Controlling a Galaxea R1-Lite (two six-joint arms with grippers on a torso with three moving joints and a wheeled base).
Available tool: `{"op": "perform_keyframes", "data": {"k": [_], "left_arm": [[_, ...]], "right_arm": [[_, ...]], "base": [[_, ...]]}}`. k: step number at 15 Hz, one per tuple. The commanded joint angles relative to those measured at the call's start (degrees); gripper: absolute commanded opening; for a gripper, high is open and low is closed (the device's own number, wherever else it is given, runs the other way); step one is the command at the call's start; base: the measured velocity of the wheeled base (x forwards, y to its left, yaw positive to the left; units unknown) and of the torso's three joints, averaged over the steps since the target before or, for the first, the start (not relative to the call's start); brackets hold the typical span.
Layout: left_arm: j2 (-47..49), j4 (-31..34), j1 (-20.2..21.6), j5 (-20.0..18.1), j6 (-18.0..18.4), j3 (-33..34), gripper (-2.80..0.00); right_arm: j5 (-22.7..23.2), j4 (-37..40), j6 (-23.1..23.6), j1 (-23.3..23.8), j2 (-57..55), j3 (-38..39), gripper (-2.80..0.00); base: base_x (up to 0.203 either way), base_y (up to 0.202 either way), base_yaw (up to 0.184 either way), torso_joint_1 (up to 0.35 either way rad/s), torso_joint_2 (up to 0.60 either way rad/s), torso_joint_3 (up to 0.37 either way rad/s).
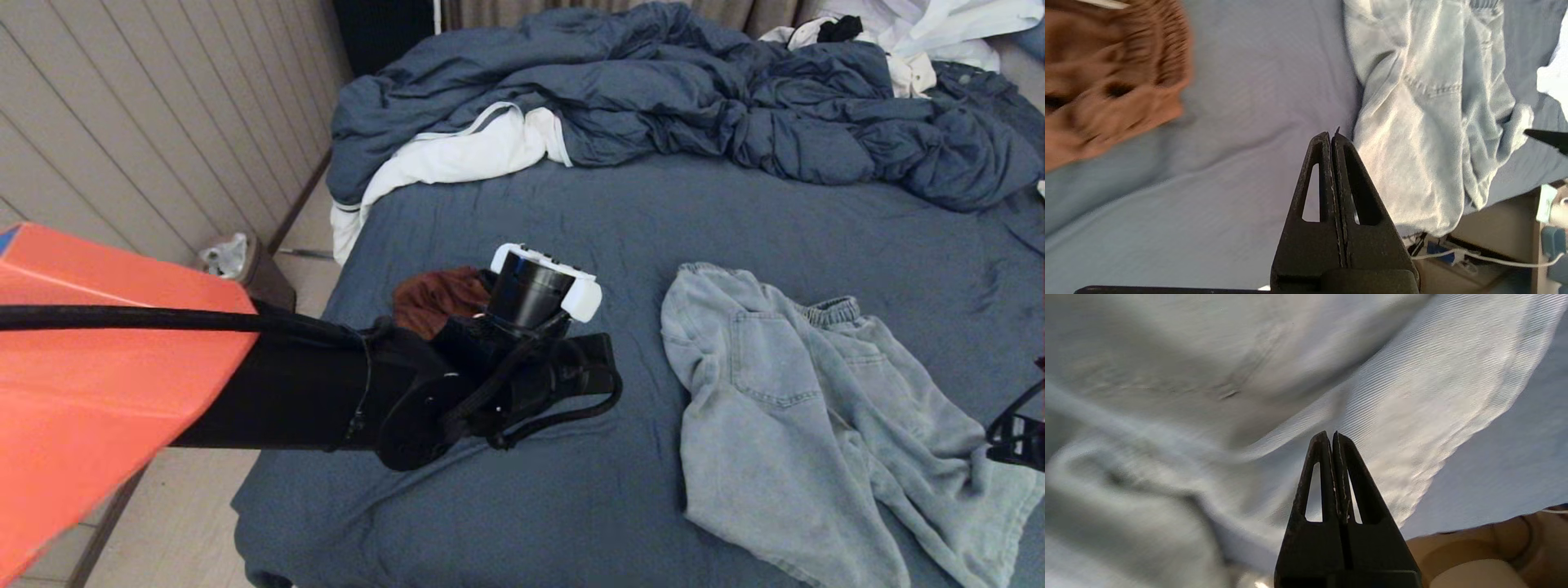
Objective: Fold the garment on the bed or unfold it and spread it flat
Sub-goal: Unford the blue shorts
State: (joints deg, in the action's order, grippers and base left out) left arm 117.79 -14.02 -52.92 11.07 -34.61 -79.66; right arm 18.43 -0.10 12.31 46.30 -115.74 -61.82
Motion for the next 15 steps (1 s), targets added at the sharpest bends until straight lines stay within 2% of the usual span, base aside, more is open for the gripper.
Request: {"op": "perform_keyframes", "data": {"k": [1, 5, 10, 13, 15], "left_arm": [[2.44, -0.04, -0.26, 0.01, -0.28, -1.9, -2.8], [3.46, -0.48, -0.26, -0.08, -0.28, -2.05, -2.8], [5.31, -0.23, -2.97, -1.55, -1.51, -3.3, -2.8], [5.84, -0.04, -3.69, -1.58, -1.51, -4.66, -2.8], [6.32, -0.04, -3.69, -1.58, -1.51, -5.15, -2.8]], "right_arm": [[-0.5, -0.87, 0.16, 1.01, -5.41, -3.94, -2.8], [-1.52, -1.7, -0.33, 1.04, -9.71, -9.23, -2.8], [-0.4, -1.57, -7.38, -1.08, -7.49, -11.79, -2.8], [2.82, 0.79, -10.77, -3.03, -4.69, -11.9, -2.8], [2.76, 3.59, -10.59, -4.21, -6.09, -12.51, -2.8]], "base": [[0.0, 0.0, 0.0, 0.0, 0.0, 0.0], [0.0, 0.0, 0.0, 0.0, 0.0, 0.0], [0.0, 0.0, 0.0, 0.0, 0.0, 0.0], [0.0, 0.0, 0.0, 0.0, 0.0, 0.0], [0.0, 0.0, 0.0, 0.0, 0.0, 0.0]]}}
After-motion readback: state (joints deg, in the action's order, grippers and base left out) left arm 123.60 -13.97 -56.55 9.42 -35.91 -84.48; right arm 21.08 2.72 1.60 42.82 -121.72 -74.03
